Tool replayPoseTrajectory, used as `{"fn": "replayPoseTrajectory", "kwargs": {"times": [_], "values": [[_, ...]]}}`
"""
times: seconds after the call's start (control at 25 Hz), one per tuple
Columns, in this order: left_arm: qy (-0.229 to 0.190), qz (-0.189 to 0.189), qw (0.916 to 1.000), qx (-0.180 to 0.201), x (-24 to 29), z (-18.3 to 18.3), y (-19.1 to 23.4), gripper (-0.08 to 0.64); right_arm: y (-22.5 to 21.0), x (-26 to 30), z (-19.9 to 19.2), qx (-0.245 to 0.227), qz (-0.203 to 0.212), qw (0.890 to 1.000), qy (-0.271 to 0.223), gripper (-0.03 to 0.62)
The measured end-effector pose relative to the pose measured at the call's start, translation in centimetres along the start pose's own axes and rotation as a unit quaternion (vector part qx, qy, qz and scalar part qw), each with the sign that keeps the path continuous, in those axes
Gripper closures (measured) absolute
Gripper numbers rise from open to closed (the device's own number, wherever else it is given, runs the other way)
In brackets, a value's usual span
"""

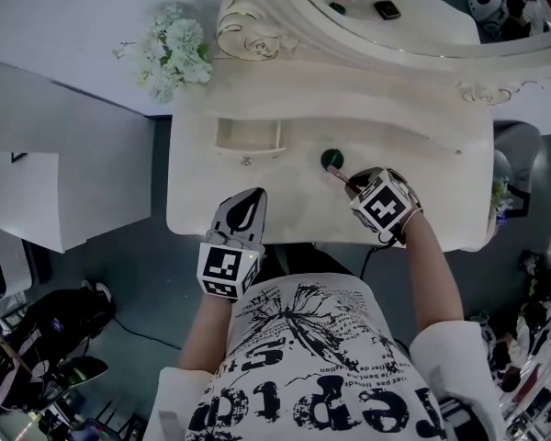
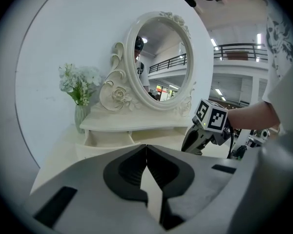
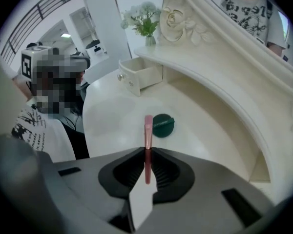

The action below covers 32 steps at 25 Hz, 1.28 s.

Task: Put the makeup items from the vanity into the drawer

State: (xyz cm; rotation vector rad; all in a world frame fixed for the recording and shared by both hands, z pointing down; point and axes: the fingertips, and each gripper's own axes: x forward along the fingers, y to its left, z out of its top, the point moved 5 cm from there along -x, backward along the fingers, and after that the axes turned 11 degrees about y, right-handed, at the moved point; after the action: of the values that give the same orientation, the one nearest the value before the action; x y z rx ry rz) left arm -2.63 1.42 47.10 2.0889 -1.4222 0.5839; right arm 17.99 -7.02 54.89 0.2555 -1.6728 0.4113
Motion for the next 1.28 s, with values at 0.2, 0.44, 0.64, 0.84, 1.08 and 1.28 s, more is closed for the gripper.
{"fn": "replayPoseTrajectory", "kwargs": {"times": [0.2, 0.44, 0.64, 0.84, 1.08, 1.28], "values": [[-0.017, 0.003, 0.9998, 0.011, -1.3, 1.7, 2.1, 0.540, 0.7, -2.6, 3.9, 0.036, 0.003, 0.998, -0.049, 0.537], [-0.031, 0.010, 0.9993, 0.016, -3.4, 2.8, 5.7, 0.540, 2.4, -4.1, 9.9, 0.045, 0.006, 0.997, -0.068, 0.537], [-0.042, 0.022, 0.9988, 0.015, -4.9, 3.7, 8.1, 0.538, 3.3, -5.1, 14.6, -0.002, -0.004, 0.998, -0.062, 0.537], [-0.046, 0.038, 0.9982, -0.003, -6.1, 3.0, 12.8, 0.539, 4.4, -3.4, 20.2, -0.044, -0.013, 0.998, -0.038, 0.537], [-0.041, 0.042, 0.9982, -0.010, -6.6, 2.4, 15.8, 0.540, 4.6, -1.0, 23.6, -0.048, -0.005, 0.999, -0.013, 0.537], [-0.032, 0.047, 0.9982, -0.019, -6.9, 1.7, 17.4, 0.539, 4.7, 0.5, 24.8, -0.058, -0.004, 0.998, 0.007, 0.537]]}}
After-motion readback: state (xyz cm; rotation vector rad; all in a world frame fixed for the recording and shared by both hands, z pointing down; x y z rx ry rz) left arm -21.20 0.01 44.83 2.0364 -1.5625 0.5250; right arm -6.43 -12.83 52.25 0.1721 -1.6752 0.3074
